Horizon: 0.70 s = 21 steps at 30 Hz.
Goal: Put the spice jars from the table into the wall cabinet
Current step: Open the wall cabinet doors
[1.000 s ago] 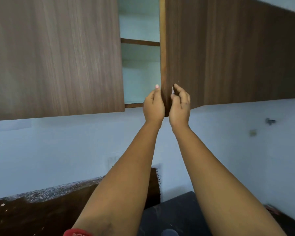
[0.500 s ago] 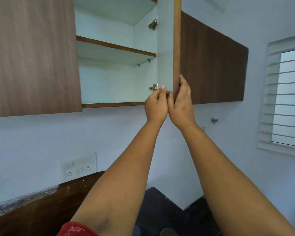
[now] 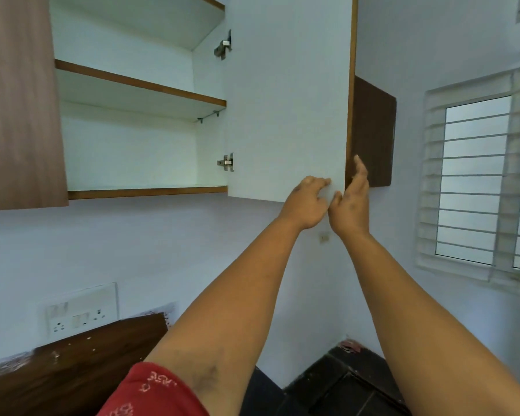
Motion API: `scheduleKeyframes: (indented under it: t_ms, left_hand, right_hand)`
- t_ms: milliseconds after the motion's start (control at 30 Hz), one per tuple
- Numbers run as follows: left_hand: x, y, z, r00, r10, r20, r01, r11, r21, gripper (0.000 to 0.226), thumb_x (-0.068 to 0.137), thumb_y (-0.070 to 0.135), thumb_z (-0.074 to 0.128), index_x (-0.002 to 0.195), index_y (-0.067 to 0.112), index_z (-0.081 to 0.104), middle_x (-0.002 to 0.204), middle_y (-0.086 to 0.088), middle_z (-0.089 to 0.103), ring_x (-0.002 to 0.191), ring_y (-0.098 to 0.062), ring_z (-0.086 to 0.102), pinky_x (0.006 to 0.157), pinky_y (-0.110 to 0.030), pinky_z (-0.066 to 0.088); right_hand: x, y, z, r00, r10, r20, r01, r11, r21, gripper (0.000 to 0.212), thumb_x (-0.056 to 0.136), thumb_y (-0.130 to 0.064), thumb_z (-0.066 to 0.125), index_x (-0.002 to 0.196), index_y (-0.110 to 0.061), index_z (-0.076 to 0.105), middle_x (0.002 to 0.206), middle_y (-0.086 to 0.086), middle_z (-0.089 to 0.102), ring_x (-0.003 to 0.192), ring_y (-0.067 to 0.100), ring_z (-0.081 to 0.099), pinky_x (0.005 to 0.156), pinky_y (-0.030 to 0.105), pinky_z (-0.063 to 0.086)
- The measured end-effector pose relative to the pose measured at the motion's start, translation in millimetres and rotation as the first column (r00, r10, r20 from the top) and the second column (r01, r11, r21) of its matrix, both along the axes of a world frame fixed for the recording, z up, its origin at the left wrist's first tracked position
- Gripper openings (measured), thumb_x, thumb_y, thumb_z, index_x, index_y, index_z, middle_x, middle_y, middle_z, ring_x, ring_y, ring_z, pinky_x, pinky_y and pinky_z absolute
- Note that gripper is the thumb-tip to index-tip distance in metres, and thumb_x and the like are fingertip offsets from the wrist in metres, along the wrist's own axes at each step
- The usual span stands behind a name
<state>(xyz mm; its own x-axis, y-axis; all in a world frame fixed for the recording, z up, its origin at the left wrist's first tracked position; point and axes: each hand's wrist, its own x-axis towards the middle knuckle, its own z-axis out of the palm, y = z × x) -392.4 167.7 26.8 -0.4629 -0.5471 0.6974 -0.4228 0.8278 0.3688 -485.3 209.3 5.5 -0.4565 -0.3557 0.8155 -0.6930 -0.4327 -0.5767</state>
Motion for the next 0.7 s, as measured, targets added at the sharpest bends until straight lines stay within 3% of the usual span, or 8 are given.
scheduleKeyframes:
  t_ms: [67,133,233,333,467,567,633,700]
  left_hand:
    - [-22.2,-5.2,-5.5,0.994,0.004,0.107,-0.006,1.000,0.018,0.053,0.096,0.009,0.045,0.148,0.013,0.035,0.152,-0.007,0.033,0.139,-0.024,0.033,0.116,-0.035,0.028]
    - [-43.4,-8.5,-11.3,0.993,0.026,0.116,-0.028,1.000,0.010,0.054,0.097,0.012,0.047,0.149,0.013,0.034,0.153,-0.006,0.031,0.140,-0.024,0.032,0.116,-0.036,0.030]
    - [-62.9,-13.5,-24.2,0.993,0.080,-0.081,-0.086,0.994,-0.070,0.048,0.095,0.013,0.052,0.143,0.010,0.043,0.139,-0.004,0.042,0.125,-0.023,0.048,0.104,-0.033,0.044]
    - [-68.0,-21.2,-33.5,0.976,0.097,-0.193,-0.132,0.975,-0.177,0.045,0.094,0.013,0.053,0.139,0.011,0.048,0.132,-0.004,0.048,0.118,-0.022,0.052,0.097,-0.032,0.050]
    - [-56.2,-24.6,-38.1,0.982,0.102,-0.160,-0.138,0.962,-0.235,0.045,0.096,0.014,0.049,0.140,0.015,0.047,0.139,-0.002,0.047,0.124,-0.020,0.049,0.101,-0.033,0.048]
    - [-31.3,-28.1,-39.0,0.973,0.120,-0.199,-0.178,0.936,-0.304,0.052,0.090,0.010,0.049,0.141,0.015,0.047,0.139,-0.002,0.049,0.126,-0.018,0.049,0.101,-0.034,0.048]
    - [-8.0,-31.4,-36.7,0.948,0.159,-0.275,-0.249,0.909,-0.333,0.056,0.085,0.008,0.049,0.140,0.014,0.048,0.137,-0.003,0.051,0.125,-0.018,0.049,0.101,-0.035,0.048]
    - [22.1,-33.2,-34.9,0.907,0.234,-0.350,-0.354,0.874,-0.333,0.058,0.082,0.008,0.051,0.140,0.013,0.048,0.138,-0.004,0.051,0.126,-0.019,0.048,0.102,-0.037,0.046]
  right_hand:
    - [-24.8,-5.6,-7.9,1.000,-0.010,0.011,0.009,0.996,0.091,0.066,0.095,-0.003,0.050,0.152,-0.020,0.021,0.145,0.011,0.035,0.127,0.022,0.044,0.097,0.022,0.037]
    - [-46.6,-10.8,-12.7,0.999,0.018,0.036,-0.023,0.989,0.144,0.064,0.094,0.000,0.050,0.149,-0.021,0.026,0.142,0.010,0.040,0.125,0.024,0.047,0.100,0.027,0.040]
    - [-68.9,-16.0,-12.1,0.991,0.121,0.049,-0.127,0.979,0.162,0.064,0.092,0.000,0.055,0.144,-0.026,0.030,0.131,0.007,0.051,0.113,0.023,0.057,0.096,0.039,0.052]
    - [-74.1,-22.6,-15.0,0.989,0.147,0.003,-0.146,0.981,0.126,0.063,0.091,-0.002,0.055,0.143,-0.027,0.029,0.132,0.006,0.048,0.114,0.022,0.055,0.095,0.040,0.053]
    - [-52.4,-35.5,-28.8,0.990,-0.137,-0.043,0.140,0.988,0.066,0.061,0.094,-0.010,0.050,0.149,-0.023,0.026,0.141,0.009,0.036,0.129,0.024,0.037,0.106,0.043,0.040]
    - [-30.3,-42.1,-37.2,0.906,-0.407,-0.115,0.411,0.912,0.009,0.065,0.088,-0.012,0.054,0.148,-0.022,0.029,0.147,0.011,0.032,0.135,0.031,0.032,0.110,0.050,0.029]
    - [-12.5,-47.6,-37.6,0.873,-0.444,-0.202,0.435,0.896,-0.090,0.063,0.085,-0.016,0.051,0.145,-0.022,0.031,0.148,0.012,0.031,0.140,0.032,0.026,0.112,0.051,0.023]
    - [15.1,-55.2,-34.8,0.882,-0.376,-0.285,0.343,0.926,-0.160,0.058,0.086,-0.026,0.045,0.142,-0.022,0.032,0.148,0.012,0.028,0.140,0.032,0.022,0.110,0.052,0.025]
